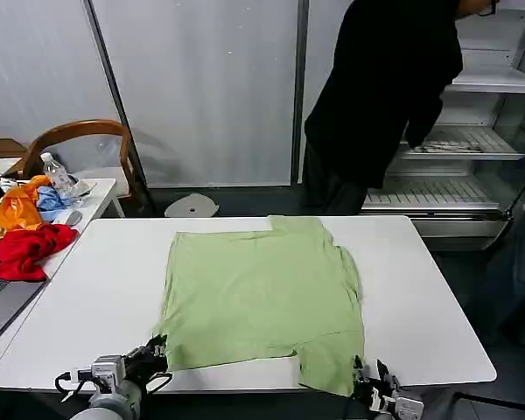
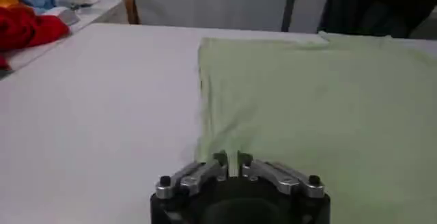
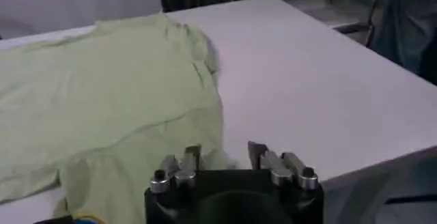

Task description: Fold and organize the clothes.

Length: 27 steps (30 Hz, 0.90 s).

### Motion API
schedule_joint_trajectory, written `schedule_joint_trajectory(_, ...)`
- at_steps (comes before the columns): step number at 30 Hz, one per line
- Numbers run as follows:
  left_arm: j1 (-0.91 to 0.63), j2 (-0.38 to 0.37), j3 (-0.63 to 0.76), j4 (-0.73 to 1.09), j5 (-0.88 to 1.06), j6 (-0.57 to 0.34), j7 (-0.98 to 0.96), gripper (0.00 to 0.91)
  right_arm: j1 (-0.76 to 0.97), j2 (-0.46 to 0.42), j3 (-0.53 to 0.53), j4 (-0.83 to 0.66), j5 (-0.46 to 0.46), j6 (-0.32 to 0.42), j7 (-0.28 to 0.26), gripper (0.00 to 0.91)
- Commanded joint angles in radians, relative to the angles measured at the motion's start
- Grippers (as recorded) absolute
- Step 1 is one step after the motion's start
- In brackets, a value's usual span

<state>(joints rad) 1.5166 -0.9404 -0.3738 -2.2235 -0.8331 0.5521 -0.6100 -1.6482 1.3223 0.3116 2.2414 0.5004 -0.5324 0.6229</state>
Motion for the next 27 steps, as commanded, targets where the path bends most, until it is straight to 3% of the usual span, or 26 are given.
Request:
schedule_joint_trajectory(1,0.001,-0.001,0.001,0.001,-0.002,0.002,-0.007,0.907,0.007,0.005,-0.002,-0.027,0.019,-0.002,0.004,0.907)
schedule_joint_trajectory(18,-0.019,-0.009,0.015,0.079,-0.039,0.000,-0.031,0.897,0.013,0.020,-0.031,-0.038,0.009,-0.004,0.000,0.897)
schedule_joint_trajectory(19,-0.020,-0.009,0.016,0.084,-0.041,0.000,-0.031,0.736,0.014,0.023,-0.036,-0.037,0.004,-0.004,0.000,0.685)
schedule_joint_trajectory(20,-0.021,-0.009,0.018,0.086,-0.047,0.001,-0.031,0.252,0.015,0.027,-0.042,-0.037,0.002,-0.004,0.001,0.212)
schedule_joint_trajectory(21,-0.021,-0.010,0.021,0.092,-0.049,0.001,-0.032,0.040,0.016,0.031,-0.046,-0.037,0.001,-0.004,0.000,0.050)
schedule_joint_trajectory(22,-0.021,-0.011,0.023,0.094,-0.048,0.001,-0.033,0.010,0.016,0.034,-0.049,-0.038,0.000,-0.004,0.000,0.000)
schedule_joint_trajectory(27,-0.022,-0.019,0.039,0.101,-0.045,-0.002,-0.031,0.010,0.014,0.033,-0.056,-0.039,-0.001,-0.004,-0.005,0.000)
